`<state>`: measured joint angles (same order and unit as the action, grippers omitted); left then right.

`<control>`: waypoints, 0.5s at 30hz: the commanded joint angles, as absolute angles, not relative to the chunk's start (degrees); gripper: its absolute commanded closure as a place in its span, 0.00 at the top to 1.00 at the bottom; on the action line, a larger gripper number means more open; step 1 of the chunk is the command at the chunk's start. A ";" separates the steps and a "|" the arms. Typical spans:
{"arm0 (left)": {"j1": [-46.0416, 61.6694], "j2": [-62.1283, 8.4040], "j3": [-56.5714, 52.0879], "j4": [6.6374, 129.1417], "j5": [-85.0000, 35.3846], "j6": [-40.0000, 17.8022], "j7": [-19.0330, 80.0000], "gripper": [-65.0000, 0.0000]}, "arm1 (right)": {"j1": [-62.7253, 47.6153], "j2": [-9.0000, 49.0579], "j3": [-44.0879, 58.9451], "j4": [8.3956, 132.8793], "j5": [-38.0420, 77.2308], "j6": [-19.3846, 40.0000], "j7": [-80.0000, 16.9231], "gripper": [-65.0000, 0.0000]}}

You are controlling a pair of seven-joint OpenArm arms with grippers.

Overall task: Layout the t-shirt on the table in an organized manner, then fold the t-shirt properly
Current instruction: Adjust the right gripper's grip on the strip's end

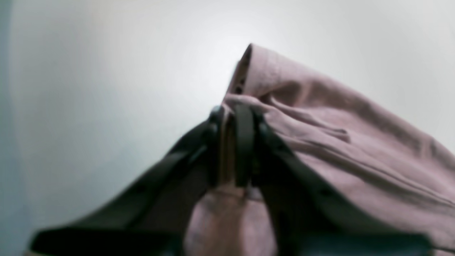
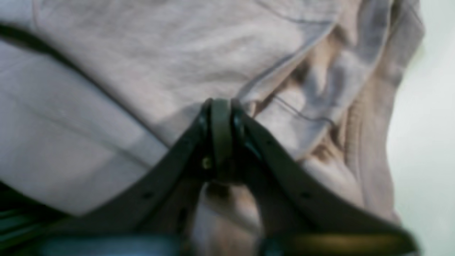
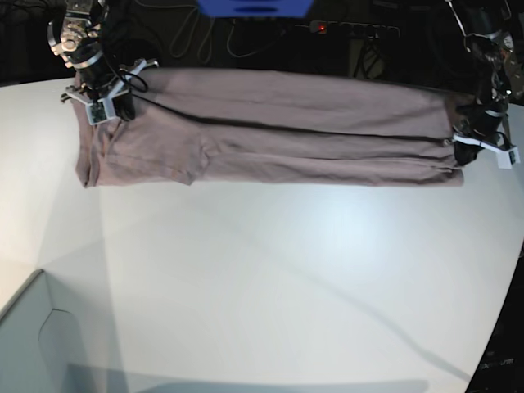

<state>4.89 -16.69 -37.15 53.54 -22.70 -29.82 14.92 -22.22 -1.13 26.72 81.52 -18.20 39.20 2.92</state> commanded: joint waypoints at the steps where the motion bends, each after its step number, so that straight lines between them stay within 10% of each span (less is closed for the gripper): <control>1: 4.44 -17.71 -37.32 53.93 -22.81 -30.11 14.64 0.17 | -22.55 -0.31 26.95 82.51 -17.45 40.00 4.35 0.16; 7: 4.44 -17.71 -37.32 54.11 -23.25 -30.11 14.73 0.38 | -24.48 0.22 27.91 86.20 -17.27 40.00 4.79 0.43; 15: 4.44 -17.63 -37.41 54.20 -23.25 -30.11 14.73 0.39 | -22.99 -1.54 30.02 92.97 -17.19 40.00 4.26 0.45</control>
